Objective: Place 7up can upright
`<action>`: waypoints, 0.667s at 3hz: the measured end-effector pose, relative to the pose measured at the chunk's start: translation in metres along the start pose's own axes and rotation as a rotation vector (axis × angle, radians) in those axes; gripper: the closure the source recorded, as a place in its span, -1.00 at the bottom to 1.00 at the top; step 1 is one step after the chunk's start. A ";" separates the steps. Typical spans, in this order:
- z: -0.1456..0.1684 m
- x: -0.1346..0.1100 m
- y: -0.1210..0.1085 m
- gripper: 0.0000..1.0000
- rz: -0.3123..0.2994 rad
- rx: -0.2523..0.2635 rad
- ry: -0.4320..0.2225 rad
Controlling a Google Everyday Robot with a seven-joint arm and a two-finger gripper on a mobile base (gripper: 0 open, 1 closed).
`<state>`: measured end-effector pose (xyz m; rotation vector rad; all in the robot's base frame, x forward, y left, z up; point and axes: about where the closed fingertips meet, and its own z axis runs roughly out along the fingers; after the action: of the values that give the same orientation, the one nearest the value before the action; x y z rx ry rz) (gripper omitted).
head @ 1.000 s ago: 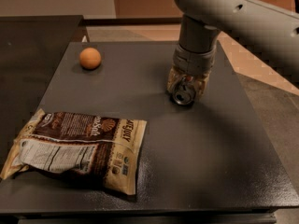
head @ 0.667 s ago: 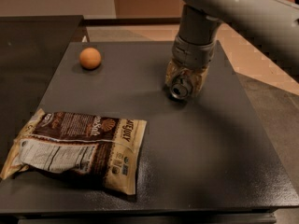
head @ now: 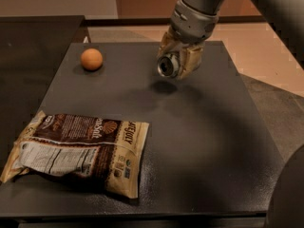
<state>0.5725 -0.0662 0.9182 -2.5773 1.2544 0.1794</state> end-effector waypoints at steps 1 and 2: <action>-0.015 -0.013 -0.009 1.00 0.187 0.055 -0.156; -0.027 -0.024 -0.005 1.00 0.367 0.103 -0.339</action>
Offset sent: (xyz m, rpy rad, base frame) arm -0.0443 -0.0009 0.0536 0.5113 0.4596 -0.4645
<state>0.5609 -0.0529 0.9500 -2.0965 1.5376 0.5803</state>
